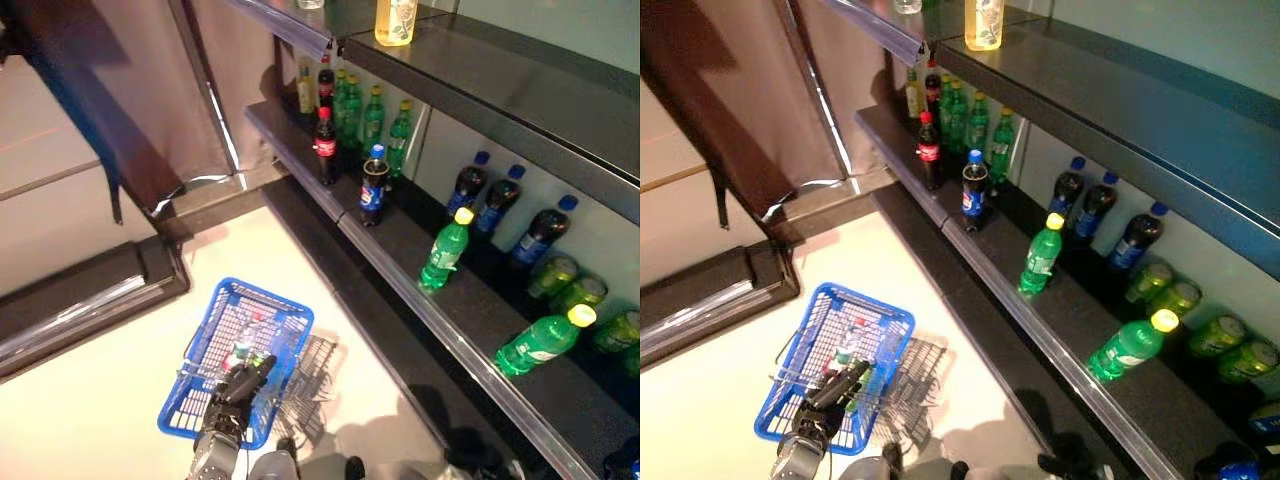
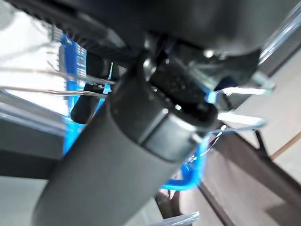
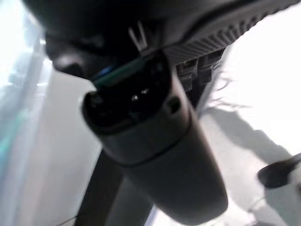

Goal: Pick up the drink and place into the basket.

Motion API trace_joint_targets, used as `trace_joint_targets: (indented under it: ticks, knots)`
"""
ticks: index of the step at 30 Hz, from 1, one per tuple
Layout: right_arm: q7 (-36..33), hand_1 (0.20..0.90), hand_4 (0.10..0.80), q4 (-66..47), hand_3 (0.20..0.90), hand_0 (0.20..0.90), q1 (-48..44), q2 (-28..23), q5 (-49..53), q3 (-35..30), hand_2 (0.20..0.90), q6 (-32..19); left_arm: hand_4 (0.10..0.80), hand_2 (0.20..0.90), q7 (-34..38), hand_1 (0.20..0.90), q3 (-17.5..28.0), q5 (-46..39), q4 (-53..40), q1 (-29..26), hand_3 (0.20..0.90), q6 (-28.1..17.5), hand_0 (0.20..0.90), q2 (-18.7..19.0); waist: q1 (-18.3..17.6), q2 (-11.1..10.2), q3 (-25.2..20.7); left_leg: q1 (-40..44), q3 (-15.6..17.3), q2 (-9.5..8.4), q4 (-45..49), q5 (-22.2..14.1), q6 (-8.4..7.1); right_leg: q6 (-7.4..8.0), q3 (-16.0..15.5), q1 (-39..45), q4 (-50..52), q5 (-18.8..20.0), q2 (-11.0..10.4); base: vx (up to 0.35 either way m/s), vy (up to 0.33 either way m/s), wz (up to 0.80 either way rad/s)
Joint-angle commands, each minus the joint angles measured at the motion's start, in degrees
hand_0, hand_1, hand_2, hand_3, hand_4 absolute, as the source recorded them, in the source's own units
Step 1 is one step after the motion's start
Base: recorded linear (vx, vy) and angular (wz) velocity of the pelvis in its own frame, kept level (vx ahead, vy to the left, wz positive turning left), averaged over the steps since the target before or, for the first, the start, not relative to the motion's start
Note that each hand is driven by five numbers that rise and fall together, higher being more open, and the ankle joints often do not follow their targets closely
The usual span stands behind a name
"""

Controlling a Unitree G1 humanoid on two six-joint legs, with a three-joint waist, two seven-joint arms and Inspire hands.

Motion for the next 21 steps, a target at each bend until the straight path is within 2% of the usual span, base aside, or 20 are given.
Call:
trace_joint_targets:
  ticks: [1,2,4,5,6,7,8,10,11,12,13,14,15,16,17,19,21]
  knots:
    - [-2.7,0.900,0.800,2.5,0.900,0.900,3.7,-1.1,2.8,-1.3,0.900,1.4,0.100,0.300,-8.1,0.300,1.3,0.5,-12.6,0.7,0.200,-7.3,0.300,0.2,1.4,-0.6,-1.4,-2.2,-0.6,0.37,4.3,7.9,0.57,7.43,0.5,-0.2,-1.3,1.7,-6.5,0.368,0.506,-0.88]
    - [-2.7,0.900,0.800,3.3,0.900,0.900,3.4,-0.8,2.4,-1.5,0.900,1.9,0.100,0.300,-7.6,0.300,1.4,0.4,-12.7,0.1,0.200,-7.0,0.300,0.2,1.2,-0.7,-1.4,-1.3,-0.2,-1.17,4.9,3.6,1.40,9.20,0.8,-0.3,-1.1,2.1,-9.2,0.267,0.410,-0.58]
    - [-2.3,0.900,0.800,4.5,0.900,0.900,4.0,-0.5,1.8,-2.5,0.900,1.7,0.100,0.300,-6.4,0.300,1.4,0.0,-13.5,-1.2,0.200,-5.3,0.300,1.4,0.4,-0.6,-1.5,0.0,1.8,-2.18,5.8,1.0,1.76,10.85,-0.3,-0.4,-0.9,2.7,-11.7,0.298,0.482,-0.70]
    - [-2.3,0.900,0.800,5.3,0.900,0.900,5.4,0.6,2.4,-3.9,0.900,1.0,0.100,0.300,-6.3,0.300,1.1,0.6,-14.1,-2.8,0.200,-3.7,0.300,2.6,-0.1,-0.8,-1.7,0.3,3.7,-4.04,7.0,-0.6,2.81,12.56,-1.4,0.0,-0.7,3.5,-14.1,0.276,0.429,-0.76]
    - [-2.3,0.900,0.800,5.5,0.900,0.900,5.5,0.8,2.8,-4.0,0.900,0.9,0.100,0.300,-6.3,0.300,1.0,0.8,-14.1,-3.0,0.200,-3.5,0.300,2.8,-0.2,-0.9,-1.6,0.5,4.0,-4.42,7.1,-1.0,3.06,12.85,-1.7,0.0,-0.6,3.6,-14.5,0.348,0.472,-0.48]
    - [-1.8,0.900,0.800,5.7,0.900,0.900,5.9,1.8,2.5,-4.2,0.900,0.8,0.100,0.300,-5.4,0.300,0.7,1.5,-14.4,-3.5,0.200,-3.1,0.300,3.7,-0.2,-0.7,-1.7,1.9,5.4,-5.51,6.7,-1.9,4.09,13.46,-4.5,-1.3,1.3,4.0,-15.8,0.194,0.233,-0.11]
    - [-1.9,0.900,0.800,5.7,0.900,0.900,5.9,1.8,2.5,-4.2,0.900,0.8,0.100,0.300,-5.4,0.300,0.7,1.5,-14.5,-3.5,0.200,-3.1,0.300,3.7,-0.2,-0.7,-1.7,1.9,5.4,-5.54,6.7,-1.9,4.10,13.48,-4.5,-1.3,1.4,3.9,-15.8,0.253,0.324,-0.08]
    - [-1.6,0.900,0.800,3.9,0.900,0.900,5.9,2.8,-2.6,-2.0,0.900,-0.6,0.100,0.300,-4.6,0.300,4.5,0.6,-15.1,-1.9,0.200,-3.7,0.300,4.1,0.7,0.3,-2.0,5.4,11.2,-5.41,4.6,-2.6,4.94,13.72,-13.0,-4.7,5.6,5.1,-16.8,0.135,0.277,-0.46]
    - [-1.6,0.900,0.800,3.9,0.900,0.900,5.9,2.8,-2.6,-2.0,0.900,-0.6,0.100,0.300,-4.6,0.300,4.6,0.6,-15.1,-1.9,0.200,-3.7,0.300,4.1,0.7,0.3,-2.0,5.5,11.3,-5.41,4.5,-2.6,4.94,13.72,-12.9,-4.8,5.7,5.1,-16.8,0.090,0.243,-1.20]
    - [-2.0,0.900,0.800,2.8,0.900,0.900,5.8,3.0,-1.4,-1.1,0.900,-1.4,0.100,0.300,-5.5,0.300,4.9,0.2,-14.4,-1.6,0.200,-4.6,0.300,4.9,0.4,0.5,-2.1,6.2,12.7,-5.80,3.8,-3.2,5.32,12.23,-14.1,-5.3,6.5,2.2,-13.6,0.062,0.122,-1.25]
    - [-2.1,0.900,0.800,2.4,0.900,0.900,5.6,3.0,-0.6,-0.9,0.900,-1.5,0.100,0.300,-6.2,0.300,4.8,-0.2,-13.8,-1.7,0.200,-5.2,0.300,5.2,0.3,0.4,-2.4,6.0,12.9,-6.23,3.7,-3.3,5.41,11.30,-14.0,-5.5,5.9,1.5,-11.5,0.079,0.139,-1.13]
    - [-2.3,0.900,0.800,2.2,0.900,0.900,5.5,3.0,0.2,-0.9,0.900,-1.7,0.100,0.300,-6.5,0.300,4.8,-0.3,-13.5,-1.7,0.200,-5.5,0.300,5.3,0.2,0.3,-2.4,6.1,13.0,-6.62,3.6,-3.6,5.50,10.93,-13.9,-5.4,5.6,1.0,-10.7,0.077,0.079,-0.52]
    - [-2.0,0.900,0.800,1.8,0.900,0.900,5.5,2.9,1.2,-1.1,0.900,-1.3,0.100,0.300,-6.3,0.300,4.4,-0.4,-12.6,-1.9,0.200,-6.7,0.300,5.2,-0.4,-0.3,-2.8,6.1,12.5,-8.08,3.7,-4.0,5.79,9.53,-12.3,-5.1,3.4,0.8,-7.2,0.099,0.038,-0.13]
    - [-1.6,0.900,0.800,2.1,0.900,0.900,5.8,2.9,1.6,-0.8,0.900,-1.4,0.100,0.300,-5.9,0.300,3.6,-0.8,-11.3,-2.8,0.200,-7.8,0.300,4.7,-0.8,-1.3,-3.1,5.3,11.5,-9.68,5.6,-4.9,5.92,8.39,-10.4,-4.5,0.5,2.1,-5.4,0.079,0.019,0.16]
    - [-1.6,0.900,0.800,2.1,0.900,0.900,5.8,2.9,1.6,-0.8,0.900,-1.4,0.100,0.300,-5.9,0.300,3.6,-0.8,-11.3,-2.9,0.200,-7.8,0.300,4.7,-0.8,-1.3,-3.2,5.1,11.6,-9.64,5.6,-4.8,5.89,8.35,-10.4,-4.6,0.3,2.2,-5.4,0.076,-0.039,0.37]
    - [-1.1,0.900,0.800,2.4,0.900,0.900,5.8,3.1,0.3,-0.4,0.900,-0.9,0.100,0.300,-5.3,0.300,4.2,-0.7,-10.3,-3.8,0.200,-8.7,0.300,2.9,-0.9,-2.3,-3.4,3.6,11.3,-10.90,11.0,-6.5,6.19,7.49,-9.1,-4.0,-0.9,3.3,-5.8,0.040,-0.039,0.32]
    - [-1.7,0.900,0.800,2.3,0.900,0.900,5.4,3.0,0.6,0.2,0.900,0.0,0.100,0.300,-5.4,0.300,4.1,-2.7,-10.5,-4.2,0.200,-8.8,0.300,2.1,-0.7,-2.8,-3.2,0.9,10.8,-11.06,17.6,-5.9,5.78,6.60,-9.0,-3.6,-1.2,3.3,-6.0,0.009,-0.045,0.15]
